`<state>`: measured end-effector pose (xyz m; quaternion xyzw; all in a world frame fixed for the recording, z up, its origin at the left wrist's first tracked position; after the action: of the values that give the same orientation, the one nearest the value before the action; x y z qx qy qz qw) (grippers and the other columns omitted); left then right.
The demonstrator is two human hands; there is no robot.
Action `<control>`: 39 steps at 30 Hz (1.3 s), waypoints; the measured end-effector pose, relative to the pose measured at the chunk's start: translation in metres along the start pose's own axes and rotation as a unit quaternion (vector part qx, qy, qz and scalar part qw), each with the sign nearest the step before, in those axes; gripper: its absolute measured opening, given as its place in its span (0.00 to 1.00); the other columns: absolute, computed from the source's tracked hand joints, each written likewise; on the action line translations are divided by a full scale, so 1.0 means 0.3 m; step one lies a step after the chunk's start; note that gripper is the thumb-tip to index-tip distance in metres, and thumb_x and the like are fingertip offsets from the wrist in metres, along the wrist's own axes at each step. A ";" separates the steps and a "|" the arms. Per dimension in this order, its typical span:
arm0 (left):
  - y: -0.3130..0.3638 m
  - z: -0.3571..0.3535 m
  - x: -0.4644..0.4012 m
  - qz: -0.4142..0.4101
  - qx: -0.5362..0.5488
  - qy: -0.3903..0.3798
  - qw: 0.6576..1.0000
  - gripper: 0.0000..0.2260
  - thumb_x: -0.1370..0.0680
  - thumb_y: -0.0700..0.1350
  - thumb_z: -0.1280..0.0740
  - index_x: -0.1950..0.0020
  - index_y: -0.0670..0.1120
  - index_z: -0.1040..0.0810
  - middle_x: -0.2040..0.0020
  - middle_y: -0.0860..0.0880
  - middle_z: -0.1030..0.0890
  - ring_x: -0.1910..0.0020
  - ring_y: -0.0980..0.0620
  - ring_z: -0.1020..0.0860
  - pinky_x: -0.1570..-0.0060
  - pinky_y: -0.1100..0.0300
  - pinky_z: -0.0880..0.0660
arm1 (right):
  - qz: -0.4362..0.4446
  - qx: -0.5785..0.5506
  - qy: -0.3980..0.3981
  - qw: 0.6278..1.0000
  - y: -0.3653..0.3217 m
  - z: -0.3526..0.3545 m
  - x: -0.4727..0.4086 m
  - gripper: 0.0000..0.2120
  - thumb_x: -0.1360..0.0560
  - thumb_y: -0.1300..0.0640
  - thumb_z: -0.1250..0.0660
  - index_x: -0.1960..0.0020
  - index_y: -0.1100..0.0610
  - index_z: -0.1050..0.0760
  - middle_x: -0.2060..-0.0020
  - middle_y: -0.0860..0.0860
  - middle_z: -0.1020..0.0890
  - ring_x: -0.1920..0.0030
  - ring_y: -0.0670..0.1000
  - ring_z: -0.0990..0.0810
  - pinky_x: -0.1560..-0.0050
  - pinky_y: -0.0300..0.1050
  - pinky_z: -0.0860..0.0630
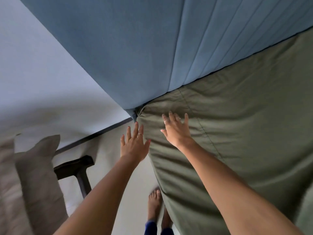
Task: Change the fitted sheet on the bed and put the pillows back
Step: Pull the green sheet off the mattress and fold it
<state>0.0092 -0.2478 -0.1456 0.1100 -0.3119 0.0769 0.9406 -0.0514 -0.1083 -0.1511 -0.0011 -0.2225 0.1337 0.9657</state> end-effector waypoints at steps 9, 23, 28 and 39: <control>0.037 -0.020 -0.158 -0.039 0.040 0.076 0.996 0.28 0.18 0.58 0.50 0.21 0.52 0.57 0.21 0.52 0.58 0.22 0.48 0.55 0.25 0.48 0.53 | -0.032 0.022 0.235 0.971 -0.002 0.044 -0.074 0.08 0.33 0.62 0.28 0.55 0.53 0.19 0.59 0.53 0.22 0.56 0.58 0.21 0.48 0.59 0.24; 0.145 0.061 -0.208 -0.135 -0.043 0.143 0.980 0.20 0.16 0.47 0.45 0.24 0.54 0.39 0.23 0.53 0.39 0.24 0.50 0.41 0.26 0.47 0.49 | 0.084 -0.095 0.325 0.937 0.000 0.123 0.097 0.14 0.40 0.68 0.37 0.59 0.52 0.24 0.67 0.48 0.23 0.64 0.54 0.23 0.64 0.46 0.27; 0.205 0.090 -0.054 -0.118 0.054 0.160 0.979 0.21 0.19 0.37 0.44 0.26 0.51 0.32 0.35 0.44 0.23 0.43 0.35 0.23 0.47 0.44 0.27 | 0.063 -0.096 0.346 0.931 0.047 0.206 0.220 0.18 0.42 0.69 0.33 0.57 0.52 0.25 0.67 0.47 0.23 0.63 0.53 0.22 0.64 0.44 0.30; 1.154 0.149 0.467 -0.348 0.043 0.075 0.934 0.15 0.19 0.40 0.45 0.32 0.46 0.30 0.45 0.38 0.21 0.44 0.36 0.23 0.46 0.45 0.28 | -0.240 -0.302 0.465 0.797 0.801 0.343 0.929 0.13 0.21 0.59 0.43 0.45 0.62 0.22 0.48 0.54 0.17 0.48 0.57 0.18 0.43 0.46 0.25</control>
<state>0.0210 0.0853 0.0289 0.2458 -0.1793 -0.2339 0.9234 0.0836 0.1896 0.0465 -0.3013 0.2316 -0.1926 0.9047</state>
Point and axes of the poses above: each hand's wrist, its own x-axis away from the middle knuckle, its own z-axis out of the back of the hand, y = z × x, the point moved 9 cm from there along -x, towards the middle knuckle
